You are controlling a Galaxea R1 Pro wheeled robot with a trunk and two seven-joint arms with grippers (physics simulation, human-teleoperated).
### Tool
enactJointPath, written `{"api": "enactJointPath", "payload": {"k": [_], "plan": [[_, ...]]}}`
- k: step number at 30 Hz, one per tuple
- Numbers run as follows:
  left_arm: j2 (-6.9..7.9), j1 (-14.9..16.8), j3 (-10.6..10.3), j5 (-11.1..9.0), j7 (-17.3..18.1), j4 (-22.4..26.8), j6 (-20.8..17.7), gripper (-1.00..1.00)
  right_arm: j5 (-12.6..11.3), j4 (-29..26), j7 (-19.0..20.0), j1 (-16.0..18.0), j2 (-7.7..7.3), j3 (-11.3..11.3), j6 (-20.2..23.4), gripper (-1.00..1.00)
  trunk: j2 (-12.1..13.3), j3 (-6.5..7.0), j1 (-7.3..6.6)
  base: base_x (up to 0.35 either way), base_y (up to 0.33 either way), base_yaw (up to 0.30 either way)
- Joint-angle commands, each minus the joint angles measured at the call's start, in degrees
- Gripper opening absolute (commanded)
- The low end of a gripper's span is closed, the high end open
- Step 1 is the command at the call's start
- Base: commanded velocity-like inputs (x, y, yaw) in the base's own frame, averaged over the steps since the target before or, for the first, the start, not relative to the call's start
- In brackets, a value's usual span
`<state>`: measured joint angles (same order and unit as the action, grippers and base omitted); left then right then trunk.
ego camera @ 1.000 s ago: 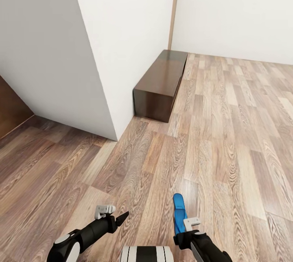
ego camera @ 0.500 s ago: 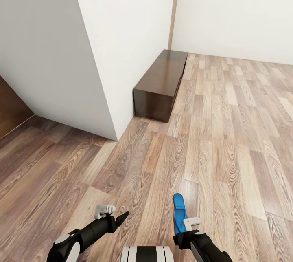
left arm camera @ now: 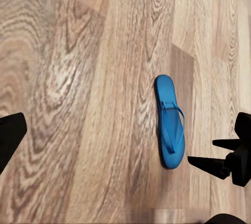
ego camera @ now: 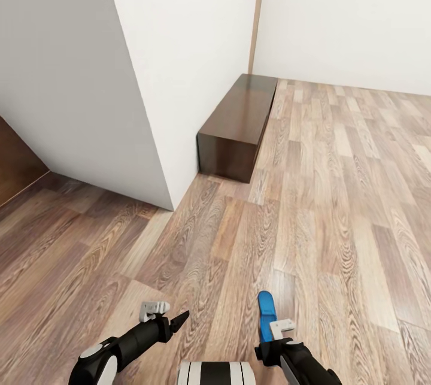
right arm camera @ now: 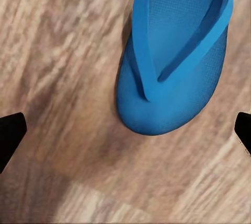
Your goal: In the bedroom, move the book from the bed onto either nightstand, and place the two sandals side by side next to the bed.
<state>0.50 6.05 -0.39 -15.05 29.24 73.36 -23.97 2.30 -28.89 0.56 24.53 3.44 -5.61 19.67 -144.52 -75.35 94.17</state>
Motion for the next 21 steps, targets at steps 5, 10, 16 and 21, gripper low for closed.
{"api": "enactJointPath", "payload": {"k": [5, 10, 16, 21], "plan": [[0.03, 0.02, -0.05, -0.6, -0.04, 0.03, -0.47, 1.0, 0.25, -0.12, 0.06, -0.01, -0.01, -0.12, 0.37, 1.0, -0.01, -0.04, 0.01, 0.082, 0.032, 0.0], [0.03, 0.02, -0.05, -0.6, -0.06, 0.03, -0.47, 1.0, 0.26, -0.12, 0.05, -0.01, -0.01, -0.16, 0.37, 1.0, -0.01, -0.04, 0.01, 0.02, 0.007, 0.0], [0.03, 0.02, -0.05, -0.6, -0.08, 0.03, -0.47, 1.0, 0.25, -0.12, 0.06, -0.01, -0.03, -0.16, 0.37, 1.0, -0.01, -0.04, 0.01, 0.1, 0.002, 0.0], [0.03, 0.02, -0.07, -0.6, -0.12, 0.03, -0.47, 1.0, 0.25, -0.12, 0.06, -0.01, -0.04, -0.18, 0.37, 1.0, -0.01, -0.04, 0.01, 0.139, 0.0, 0.0]]}}
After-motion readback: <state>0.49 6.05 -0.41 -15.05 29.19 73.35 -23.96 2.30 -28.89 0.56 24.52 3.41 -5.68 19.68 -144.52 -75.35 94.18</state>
